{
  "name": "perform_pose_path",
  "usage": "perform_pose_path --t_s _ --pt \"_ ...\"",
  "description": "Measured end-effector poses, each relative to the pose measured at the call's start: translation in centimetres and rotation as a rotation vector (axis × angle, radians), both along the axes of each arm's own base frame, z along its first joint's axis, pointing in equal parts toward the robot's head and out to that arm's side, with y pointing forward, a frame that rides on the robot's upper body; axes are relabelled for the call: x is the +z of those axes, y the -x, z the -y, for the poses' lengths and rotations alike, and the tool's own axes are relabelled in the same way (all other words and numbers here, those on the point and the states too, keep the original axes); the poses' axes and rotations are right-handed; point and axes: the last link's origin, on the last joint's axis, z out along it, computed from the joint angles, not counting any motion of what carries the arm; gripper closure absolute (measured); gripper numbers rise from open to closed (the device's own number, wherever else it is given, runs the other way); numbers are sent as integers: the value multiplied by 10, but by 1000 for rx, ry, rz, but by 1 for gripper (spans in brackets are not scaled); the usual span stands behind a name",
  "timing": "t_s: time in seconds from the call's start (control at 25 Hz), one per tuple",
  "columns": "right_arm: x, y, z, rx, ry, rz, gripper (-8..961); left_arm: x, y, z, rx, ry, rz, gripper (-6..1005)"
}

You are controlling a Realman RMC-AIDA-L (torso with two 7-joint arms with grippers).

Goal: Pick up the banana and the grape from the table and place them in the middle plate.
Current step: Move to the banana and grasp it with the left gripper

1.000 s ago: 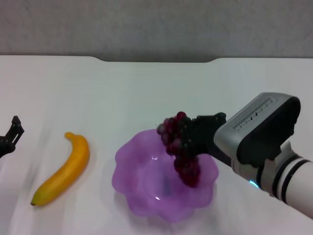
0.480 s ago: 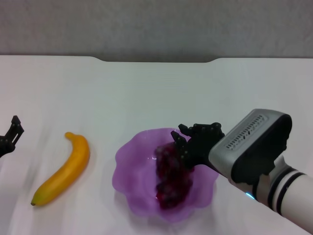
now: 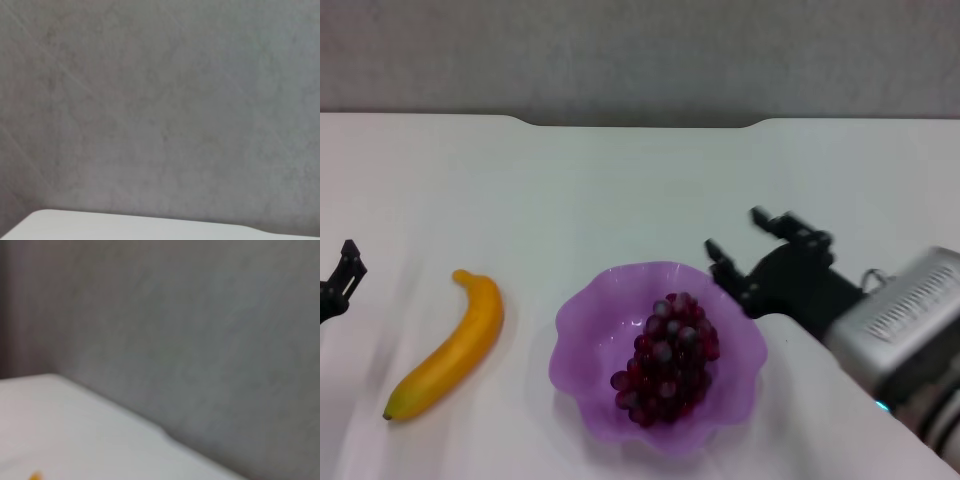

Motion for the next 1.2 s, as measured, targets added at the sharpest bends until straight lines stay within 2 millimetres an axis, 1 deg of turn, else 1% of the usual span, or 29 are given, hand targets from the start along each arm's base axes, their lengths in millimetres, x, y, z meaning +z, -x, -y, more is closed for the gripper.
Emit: perform_pose_path --t_s 0.08,0.16,0.32,0.44,0.52,0.72,0.84,1.0,1.12,1.2 --pt "7 -11 3 13 -59 -46 327 -1 -1 0 -8 4 14 105" --pt "14 -18 6 10 -100 -84 285 -1 -3 0 -19 11 40 105" --pt "26 -32 5 -32 -148 -97 201 -3 -7 -2 -50 39 85 105" --pt "37 -49 3 -76 -190 -120 138 -4 -9 -3 -64 52 81 105" --pt "43 -65 5 -89 -226 -143 96 -5 -10 -4 -69 57 76 105" --pt "61 -107 16 -92 -338 -268 79 -9 -15 -6 -84 65 76 106" --pt "70 -129 21 -107 -367 -327 76 -10 -17 -6 -89 70 75 106" --pt "76 -145 21 -109 -358 -361 75 -11 -17 -6 -90 71 76 106" --pt "74 -152 18 -129 -356 -310 75 -12 -19 -8 -95 72 78 106" --pt "72 -159 15 -175 -364 -261 75 -12 -19 -8 -97 74 77 106"
